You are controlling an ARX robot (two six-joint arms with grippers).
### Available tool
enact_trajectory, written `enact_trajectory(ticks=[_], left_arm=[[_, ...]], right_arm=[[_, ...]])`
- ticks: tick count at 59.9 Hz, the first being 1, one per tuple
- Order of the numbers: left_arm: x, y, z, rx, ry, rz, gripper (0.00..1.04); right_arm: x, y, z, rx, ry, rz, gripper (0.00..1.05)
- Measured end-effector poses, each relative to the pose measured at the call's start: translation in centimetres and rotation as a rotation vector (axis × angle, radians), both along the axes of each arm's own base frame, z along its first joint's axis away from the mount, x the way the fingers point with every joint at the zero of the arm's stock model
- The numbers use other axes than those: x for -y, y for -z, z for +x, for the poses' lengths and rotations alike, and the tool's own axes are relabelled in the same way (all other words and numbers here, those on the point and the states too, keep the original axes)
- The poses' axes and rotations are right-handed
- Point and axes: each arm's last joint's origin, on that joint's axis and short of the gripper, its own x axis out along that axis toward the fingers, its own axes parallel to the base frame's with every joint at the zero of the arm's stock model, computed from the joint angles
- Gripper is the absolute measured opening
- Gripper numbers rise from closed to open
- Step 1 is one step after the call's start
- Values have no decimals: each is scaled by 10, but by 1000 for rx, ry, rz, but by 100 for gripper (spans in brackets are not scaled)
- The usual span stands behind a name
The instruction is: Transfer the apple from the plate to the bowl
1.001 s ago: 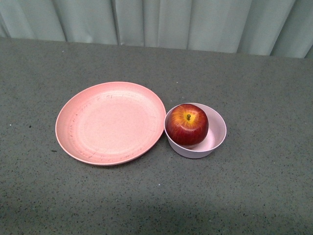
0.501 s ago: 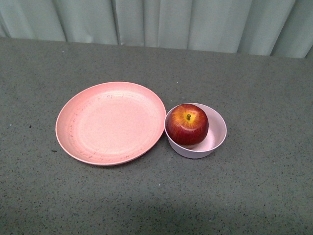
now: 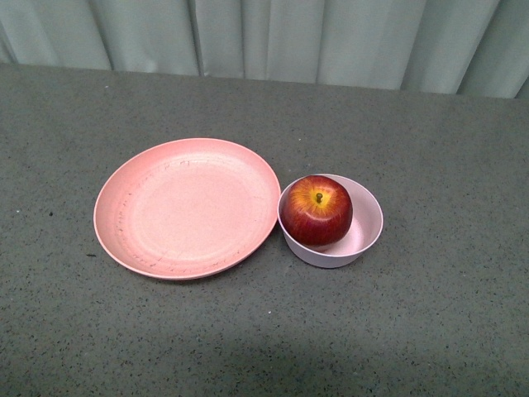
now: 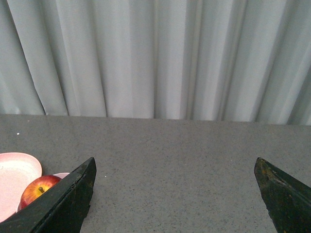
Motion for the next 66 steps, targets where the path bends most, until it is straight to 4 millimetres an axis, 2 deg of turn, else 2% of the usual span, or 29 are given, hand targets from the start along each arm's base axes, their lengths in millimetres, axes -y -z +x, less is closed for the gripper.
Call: enact_trajectory(ticks=[31, 66], left_arm=[[0, 0, 0, 0, 0, 1, 99], [0, 0, 0, 0, 0, 2, 98]], right_arm=[[0, 0, 0, 0, 0, 0, 95], [0, 0, 0, 0, 0, 0, 95]])
